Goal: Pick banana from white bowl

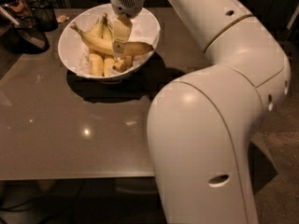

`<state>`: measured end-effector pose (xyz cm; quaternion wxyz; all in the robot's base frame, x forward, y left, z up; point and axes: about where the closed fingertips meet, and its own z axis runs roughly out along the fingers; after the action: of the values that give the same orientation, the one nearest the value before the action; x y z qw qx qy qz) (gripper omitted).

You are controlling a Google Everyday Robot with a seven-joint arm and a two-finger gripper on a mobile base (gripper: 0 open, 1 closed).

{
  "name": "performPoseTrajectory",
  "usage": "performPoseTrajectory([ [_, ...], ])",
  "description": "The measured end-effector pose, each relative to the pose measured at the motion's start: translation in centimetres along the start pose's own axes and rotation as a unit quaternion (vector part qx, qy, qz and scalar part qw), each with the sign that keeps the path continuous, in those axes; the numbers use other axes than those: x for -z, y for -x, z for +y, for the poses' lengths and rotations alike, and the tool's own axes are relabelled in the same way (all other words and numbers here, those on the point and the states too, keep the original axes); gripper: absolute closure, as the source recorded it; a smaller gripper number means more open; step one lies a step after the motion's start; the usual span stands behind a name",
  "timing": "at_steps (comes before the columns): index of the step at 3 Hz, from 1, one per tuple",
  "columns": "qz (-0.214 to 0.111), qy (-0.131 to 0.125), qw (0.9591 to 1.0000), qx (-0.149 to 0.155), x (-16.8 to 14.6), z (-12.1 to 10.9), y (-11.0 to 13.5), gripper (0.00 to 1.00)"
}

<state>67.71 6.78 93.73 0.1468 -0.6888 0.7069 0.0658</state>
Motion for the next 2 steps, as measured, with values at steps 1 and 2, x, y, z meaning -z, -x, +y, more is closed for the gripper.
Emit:
performPoseTrajectory([
  [1, 0.008, 0.015, 0.9998, -0.01, -2.2, -0.4, 0.2, 0.19],
  [2, 0.017, 0.031, 0.9991, -0.023, -4.4, -0.7, -0.2, 0.22],
])
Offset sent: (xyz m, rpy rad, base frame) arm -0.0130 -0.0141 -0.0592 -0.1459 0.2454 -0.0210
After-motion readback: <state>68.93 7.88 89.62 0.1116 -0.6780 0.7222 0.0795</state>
